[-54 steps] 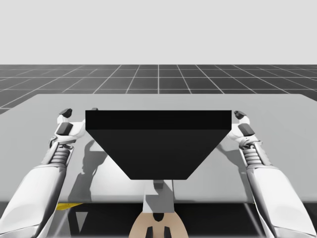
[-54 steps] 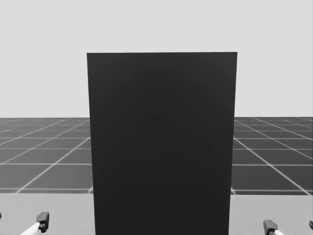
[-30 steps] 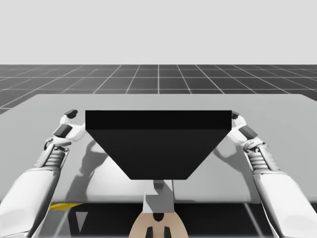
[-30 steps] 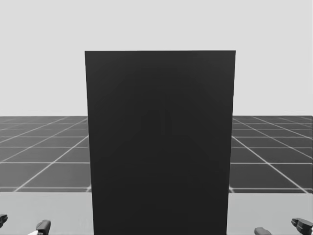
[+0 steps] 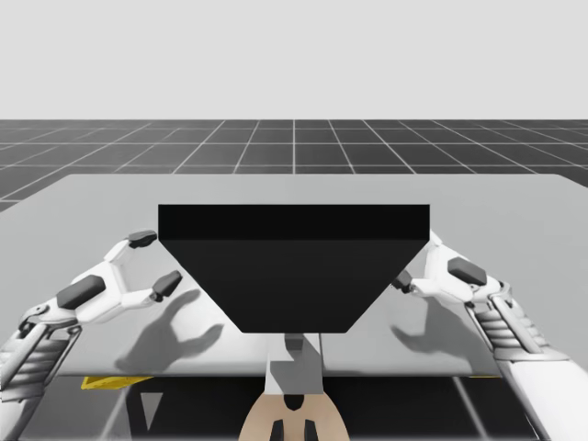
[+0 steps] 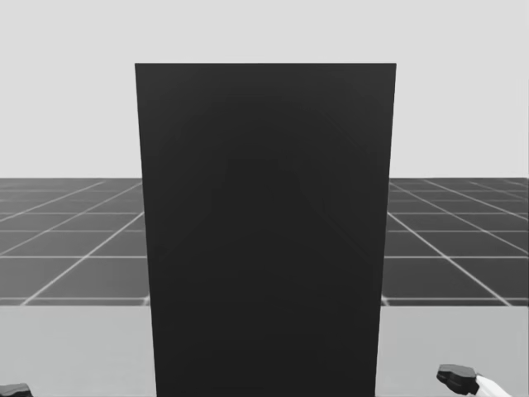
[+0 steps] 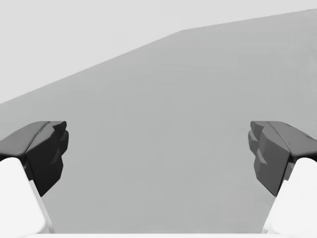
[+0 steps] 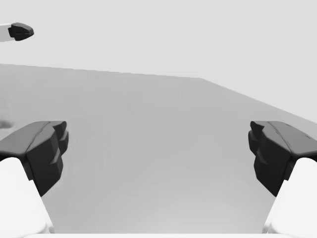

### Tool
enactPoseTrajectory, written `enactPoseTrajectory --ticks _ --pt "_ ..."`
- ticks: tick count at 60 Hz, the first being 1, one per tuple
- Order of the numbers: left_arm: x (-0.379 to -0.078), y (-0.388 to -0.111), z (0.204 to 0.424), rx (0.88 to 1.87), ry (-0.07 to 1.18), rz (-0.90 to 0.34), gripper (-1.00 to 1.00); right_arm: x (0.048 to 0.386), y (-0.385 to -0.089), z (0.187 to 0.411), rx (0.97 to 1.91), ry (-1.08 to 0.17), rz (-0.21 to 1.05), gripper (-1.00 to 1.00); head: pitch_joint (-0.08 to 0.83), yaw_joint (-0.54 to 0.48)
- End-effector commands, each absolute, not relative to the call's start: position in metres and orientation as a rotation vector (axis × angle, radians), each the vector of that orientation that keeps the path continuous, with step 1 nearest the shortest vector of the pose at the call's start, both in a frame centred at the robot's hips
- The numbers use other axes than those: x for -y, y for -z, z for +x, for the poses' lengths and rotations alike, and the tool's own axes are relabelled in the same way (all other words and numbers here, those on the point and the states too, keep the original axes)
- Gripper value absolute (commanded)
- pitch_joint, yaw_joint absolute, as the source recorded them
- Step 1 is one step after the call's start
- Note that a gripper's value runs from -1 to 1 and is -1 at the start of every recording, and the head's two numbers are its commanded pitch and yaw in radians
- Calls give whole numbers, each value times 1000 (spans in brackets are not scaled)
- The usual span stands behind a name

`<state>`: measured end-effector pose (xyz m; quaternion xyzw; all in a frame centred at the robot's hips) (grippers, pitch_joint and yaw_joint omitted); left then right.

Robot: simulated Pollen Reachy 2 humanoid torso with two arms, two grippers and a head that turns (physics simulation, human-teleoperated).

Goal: Reach around the screen and pick up the object behind it.

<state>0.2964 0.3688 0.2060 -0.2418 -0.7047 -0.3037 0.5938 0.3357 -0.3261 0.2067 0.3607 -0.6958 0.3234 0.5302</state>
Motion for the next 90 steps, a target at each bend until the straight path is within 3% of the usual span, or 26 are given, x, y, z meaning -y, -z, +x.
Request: enactPoseTrajectory --ticks 1,6,16,39,50,57,70,90 --pt "-364 -205 272 1588 885 -750 -1000 324 -210 318 1503 -942 1112 -1000 34 0" --pt "-360 -204 271 1540 910 -754 -1000 325 -212 314 1402 -920 1143 -1000 36 -3" --pt "-351 -206 269 1400 977 -756 -1000 321 -209 312 1246 -954 1085 -1000 41 -5" --pt "-329 -200 284 1390 996 -748 -1000 312 -198 315 1249 -962 1041 -1000 39 -9" --pt "-327 -198 285 1390 1004 -744 -1000 301 -168 323 1190 -916 915 -1000 63 -22" --pt "-328 -199 285 1390 1003 -745 -1000 304 -159 327 1214 -880 843 -1000 74 -25" --pt "-328 -200 284 1393 1007 -746 -1000 306 -144 350 1217 -844 809 -1000 80 -35" --pt "-330 -200 282 1397 1019 -737 -1000 271 -125 386 1142 -895 796 -1000 81 -36"
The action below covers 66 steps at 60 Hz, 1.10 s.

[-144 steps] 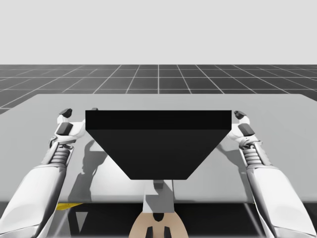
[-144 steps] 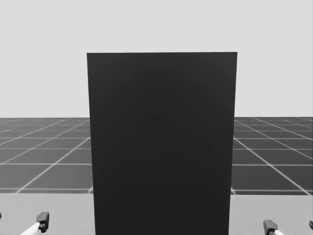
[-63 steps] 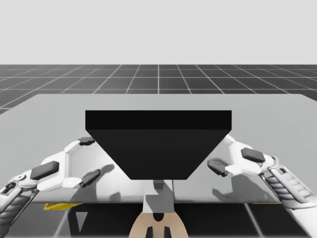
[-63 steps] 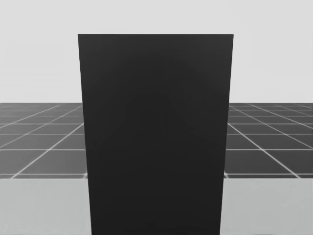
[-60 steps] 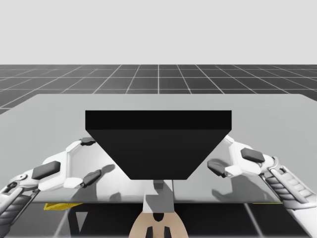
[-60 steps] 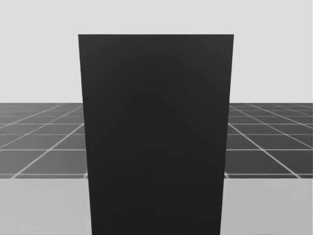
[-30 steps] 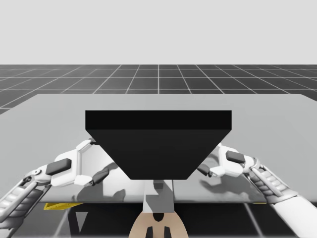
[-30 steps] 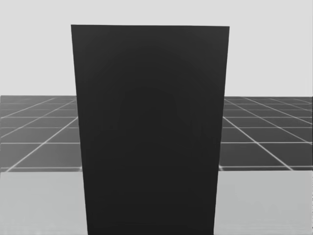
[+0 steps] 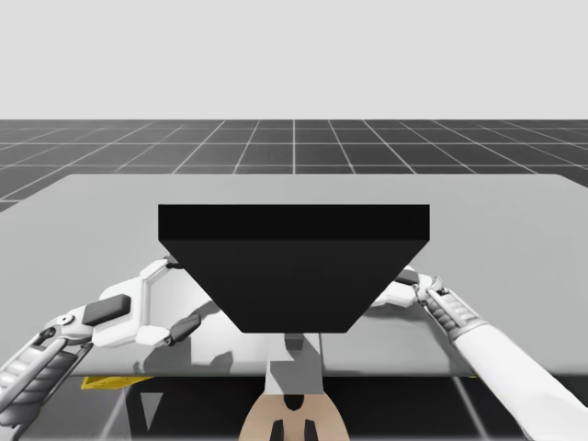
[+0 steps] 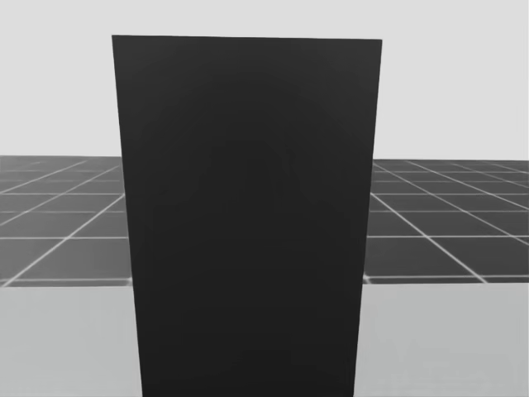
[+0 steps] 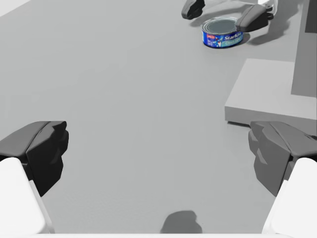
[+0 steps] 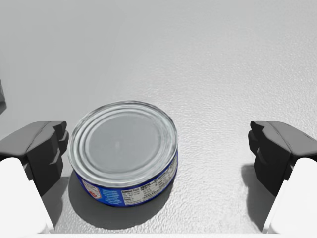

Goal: Reach around the screen and pick up the object behind it.

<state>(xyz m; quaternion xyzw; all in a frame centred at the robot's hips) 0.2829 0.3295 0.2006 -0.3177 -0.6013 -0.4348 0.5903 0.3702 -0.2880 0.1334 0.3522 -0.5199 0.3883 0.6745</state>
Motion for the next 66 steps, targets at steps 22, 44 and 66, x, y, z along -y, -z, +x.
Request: enactPoseTrajectory --ticks 22,44,66 --pt "-332 -199 277 1398 1038 -726 -1000 250 -110 379 1178 -926 757 856 89 -32" --pt "-333 -198 276 1398 1045 -706 -1000 277 -110 370 1225 -868 701 1000 93 -30" --pt "-336 -200 276 1411 1036 -696 -1000 353 -161 344 1367 -830 500 1000 93 -35"
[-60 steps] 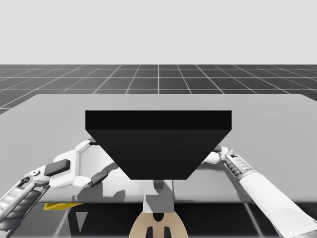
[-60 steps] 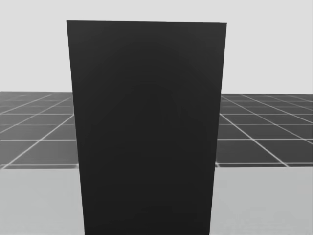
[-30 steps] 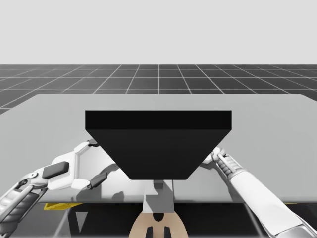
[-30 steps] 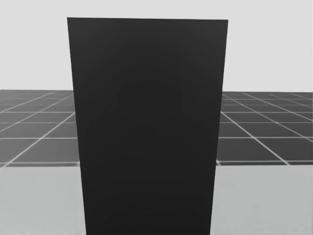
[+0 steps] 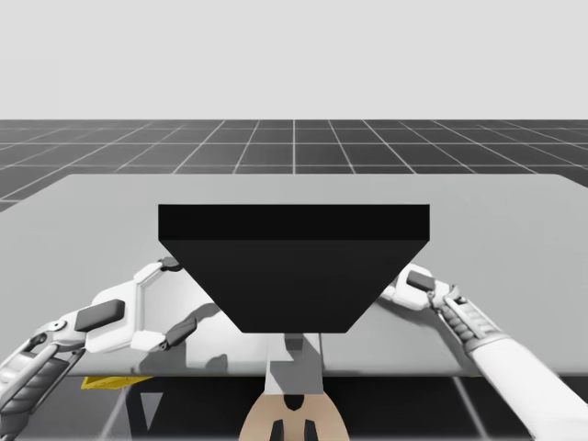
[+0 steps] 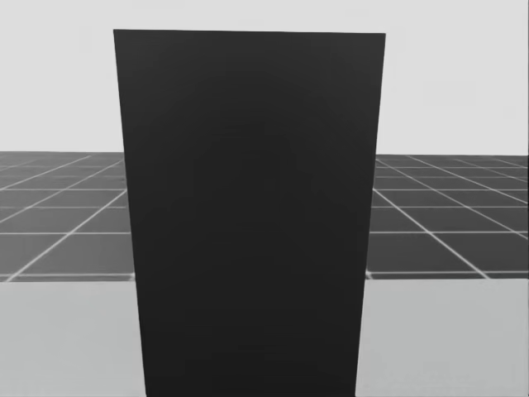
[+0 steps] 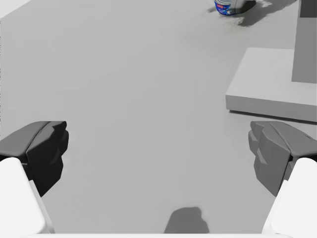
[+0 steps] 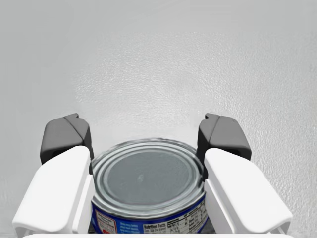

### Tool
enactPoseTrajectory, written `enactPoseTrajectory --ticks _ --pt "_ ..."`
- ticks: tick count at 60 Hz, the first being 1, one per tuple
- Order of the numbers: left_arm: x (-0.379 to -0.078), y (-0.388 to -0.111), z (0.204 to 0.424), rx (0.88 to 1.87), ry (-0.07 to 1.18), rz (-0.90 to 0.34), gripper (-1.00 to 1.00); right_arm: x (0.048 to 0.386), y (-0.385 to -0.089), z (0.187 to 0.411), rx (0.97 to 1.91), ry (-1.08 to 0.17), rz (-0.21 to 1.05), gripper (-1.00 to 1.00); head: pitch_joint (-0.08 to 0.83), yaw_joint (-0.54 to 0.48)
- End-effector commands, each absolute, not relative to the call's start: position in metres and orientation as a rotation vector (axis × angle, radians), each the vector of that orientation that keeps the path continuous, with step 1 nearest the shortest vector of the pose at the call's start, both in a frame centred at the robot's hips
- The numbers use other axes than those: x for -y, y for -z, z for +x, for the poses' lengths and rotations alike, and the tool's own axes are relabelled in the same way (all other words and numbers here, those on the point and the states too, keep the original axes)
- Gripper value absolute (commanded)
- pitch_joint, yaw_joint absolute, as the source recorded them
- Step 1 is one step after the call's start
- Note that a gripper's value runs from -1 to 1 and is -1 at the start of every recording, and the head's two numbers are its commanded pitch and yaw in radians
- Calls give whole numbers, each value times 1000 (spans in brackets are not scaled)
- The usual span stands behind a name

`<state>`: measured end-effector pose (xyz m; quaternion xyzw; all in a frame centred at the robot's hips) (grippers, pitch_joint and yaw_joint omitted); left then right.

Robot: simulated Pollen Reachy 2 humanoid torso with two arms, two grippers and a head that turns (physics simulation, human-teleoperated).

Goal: Reach around the screen and pick up the object behind it.

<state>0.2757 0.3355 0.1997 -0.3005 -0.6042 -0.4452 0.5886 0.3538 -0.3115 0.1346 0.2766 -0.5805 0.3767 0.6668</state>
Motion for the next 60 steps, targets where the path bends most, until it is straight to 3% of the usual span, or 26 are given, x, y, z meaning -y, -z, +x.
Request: enactPoseTrajectory --ticks 1,21,60 --pt "-336 -200 276 1411 1036 -697 -1000 356 -163 343 1371 -828 492 1000 93 -35" --pt "-339 -200 275 1419 1026 -683 -1000 410 -207 325 1440 -800 303 1000 92 -31" --pt "-348 -203 275 1438 1006 -670 -1000 426 -393 308 1740 -866 -52 1000 83 -34"
